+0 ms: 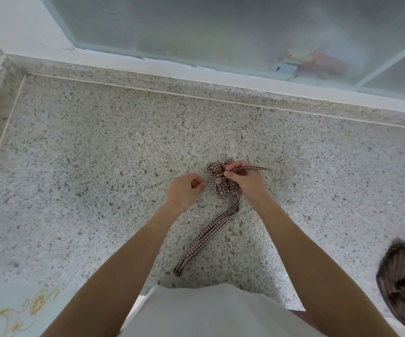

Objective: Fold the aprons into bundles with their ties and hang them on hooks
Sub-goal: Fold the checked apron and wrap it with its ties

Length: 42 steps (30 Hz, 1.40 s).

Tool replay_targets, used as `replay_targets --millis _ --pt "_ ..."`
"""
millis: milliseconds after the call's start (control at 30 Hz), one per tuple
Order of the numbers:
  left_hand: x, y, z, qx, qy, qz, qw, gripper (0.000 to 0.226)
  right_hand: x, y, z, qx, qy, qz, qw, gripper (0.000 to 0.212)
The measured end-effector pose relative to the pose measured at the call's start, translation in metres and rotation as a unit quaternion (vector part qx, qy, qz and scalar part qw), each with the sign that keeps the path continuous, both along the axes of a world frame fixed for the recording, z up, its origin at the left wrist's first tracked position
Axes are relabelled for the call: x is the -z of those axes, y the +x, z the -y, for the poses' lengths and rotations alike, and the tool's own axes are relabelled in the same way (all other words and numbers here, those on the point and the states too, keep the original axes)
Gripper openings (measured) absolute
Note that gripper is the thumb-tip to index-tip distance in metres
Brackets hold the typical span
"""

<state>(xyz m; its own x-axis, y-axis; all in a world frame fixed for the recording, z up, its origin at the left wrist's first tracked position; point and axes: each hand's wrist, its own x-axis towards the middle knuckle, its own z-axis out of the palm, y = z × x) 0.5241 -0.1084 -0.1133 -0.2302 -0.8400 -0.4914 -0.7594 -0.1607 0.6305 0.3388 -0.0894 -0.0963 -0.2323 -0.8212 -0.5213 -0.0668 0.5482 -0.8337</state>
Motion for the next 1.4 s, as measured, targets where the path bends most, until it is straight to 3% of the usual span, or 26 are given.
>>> replay_targets --millis 67,200,367,500,600,700,833,933,1067,1333,1400 --pt "-0.002 -0.001 -0.001 -0.004 -0.009 -0.006 1.0 0.009 -0.003 0.008 0.005 -0.008 -0.019 -0.008 1.0 0.022" --pt "-0.012 0.007 -0.003 -0.042 -0.074 -0.038 0.996 0.008 -0.006 0.018 0.013 -0.113 -0.053 -0.13 0.984 0.021" --pt "-0.031 0.019 0.007 0.112 -0.241 -0.015 0.964 0.006 -0.01 0.024 0.015 -0.289 -0.063 -0.26 0.919 0.03" --pt "-0.047 0.01 0.03 0.149 -0.31 -0.011 0.939 0.007 -0.015 0.027 0.016 -0.327 -0.094 -0.287 0.895 0.019" --pt "-0.047 0.002 0.043 0.172 -0.31 0.014 0.935 0.013 -0.018 0.025 0.017 -0.33 -0.09 -0.27 0.9 0.013" --pt "-0.04 -0.003 0.045 0.165 -0.33 0.039 0.929 0.015 -0.017 0.023 0.016 -0.289 -0.077 -0.211 0.931 0.01" --pt "-0.036 -0.005 0.022 0.109 -0.389 -0.04 0.914 0.013 -0.016 0.022 0.016 -0.222 -0.046 -0.141 0.964 0.008" --pt "-0.028 -0.003 0.001 0.138 -0.305 -0.062 0.94 0.02 -0.014 0.022 0.016 -0.2 -0.02 -0.128 0.971 0.01" --pt "-0.021 -0.002 -0.006 0.101 -0.213 -0.063 0.97 0.027 -0.017 0.024 0.013 -0.146 0.031 -0.063 0.987 0.035" --pt "-0.024 -0.001 0.005 0.066 -0.236 -0.07 0.967 0.013 -0.015 0.023 0.008 -0.174 -0.021 -0.027 0.984 0.029" --pt "-0.023 -0.002 0.007 0.058 -0.239 -0.052 0.968 0.014 -0.013 0.025 0.005 -0.176 -0.051 -0.06 0.981 0.028"
